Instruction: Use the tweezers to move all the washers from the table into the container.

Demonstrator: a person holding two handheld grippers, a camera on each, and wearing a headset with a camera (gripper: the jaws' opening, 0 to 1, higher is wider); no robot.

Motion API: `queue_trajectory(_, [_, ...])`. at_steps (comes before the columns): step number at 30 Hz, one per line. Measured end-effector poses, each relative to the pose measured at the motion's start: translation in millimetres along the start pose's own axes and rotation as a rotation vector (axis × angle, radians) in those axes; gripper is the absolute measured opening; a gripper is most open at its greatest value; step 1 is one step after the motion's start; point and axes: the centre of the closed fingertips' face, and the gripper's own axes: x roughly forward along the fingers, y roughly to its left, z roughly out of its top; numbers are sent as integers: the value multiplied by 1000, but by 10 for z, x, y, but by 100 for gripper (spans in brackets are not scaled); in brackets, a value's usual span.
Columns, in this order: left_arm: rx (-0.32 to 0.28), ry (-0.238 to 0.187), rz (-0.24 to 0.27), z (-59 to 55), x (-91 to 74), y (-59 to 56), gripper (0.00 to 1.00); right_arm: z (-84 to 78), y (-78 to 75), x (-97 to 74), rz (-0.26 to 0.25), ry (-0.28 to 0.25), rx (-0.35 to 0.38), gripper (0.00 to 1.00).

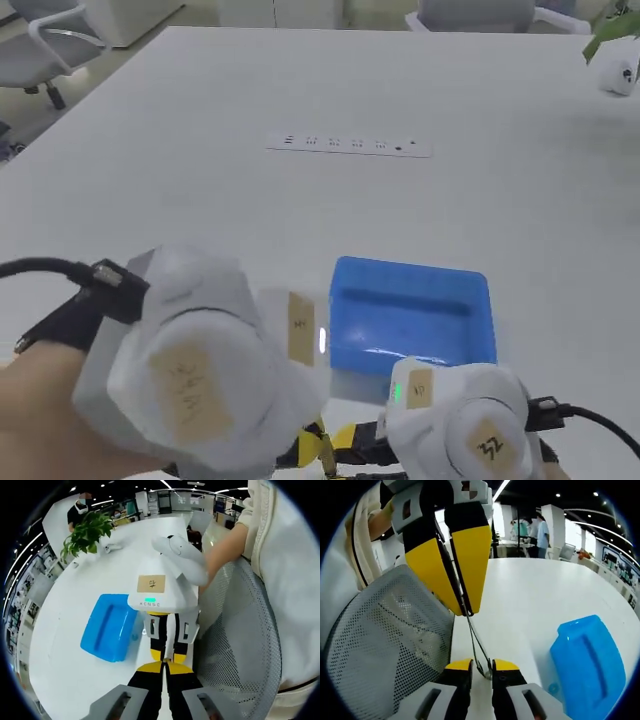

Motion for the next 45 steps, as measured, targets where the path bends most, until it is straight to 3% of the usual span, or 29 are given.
queue_trajectory(6, [-7, 6, -24, -14, 8, 34, 0, 225, 7, -102, 1, -45, -34, 10])
queue_trajectory(10, [-29, -25, -27, 0, 48, 51, 0, 166, -16, -67, 0, 25, -150, 4])
queue_trajectory(11, [-23, -54, -25, 25, 67, 57, 0, 184, -23, -54, -14, 10, -96, 4])
queue_trajectory(12, [-80, -89, -42, 31, 89, 29, 0, 180, -20, -54, -12, 8, -84, 3])
queue_trajectory(13, [-93, -94, -45, 25, 92, 24, 2, 179, -19, -55, -11, 5, -83, 3])
queue_trajectory(15, [-154, -138, -17, -6, 100, 54, 16, 178, -46, -67, -23, -1, -57, 3])
queue_trajectory(17, [-229, -181, -24, -35, 72, 18, 19, 180, -72, -76, -33, -19, -17, 2])
queue_trajectory(19, [-313, -263, 13, -28, 18, 41, 22, 188, -108, -90, -38, -58, 68, 2])
queue_trajectory(23, [-512, -412, 92, -75, -84, 77, 43, 174, -244, -140, -42, -158, 294, 2])
queue_trajectory(26, [-627, -518, 168, -114, -160, 120, 56, 173, -320, -194, -22, -241, 442, 0])
queue_trajectory(27, [-672, -558, 195, -128, -191, 127, 60, 177, -329, -214, -15, -258, 464, 1])
queue_trajectory(30, [-734, -618, 282, -209, -254, 174, 70, 174, -360, -292, -27, -288, 470, 1])
queue_trajectory(32, [-743, -640, 333, -243, -283, 185, 74, 167, -363, -316, -32, -286, 477, 1])
queue_trajectory(33, [-742, -637, 342, -256, -280, 170, 75, 169, -363, -327, -37, -288, 478, 1])
queue_trajectory(35, [-724, -633, 417, -297, -306, 198, 80, 181, -346, -319, -34, -293, 481, 1])
queue_trajectory(38, [-713, -622, 464, -327, -299, 185, 87, 187, -307, -262, -30, -285, 473, 1])
queue_trajectory(41, [-748, -697, 513, -306, -336, 252, 90, 183, -301, -219, -39, -276, 470, 2])
queue_trajectory(43, [-738, -673, 542, -344, -347, 286, 90, 187, -311, -217, -40, -277, 478, 3])
queue_trajectory(45, [-719, -682, 582, -353, -376, 334, 90, 189, -317, -209, -46, -269, 471, 3])
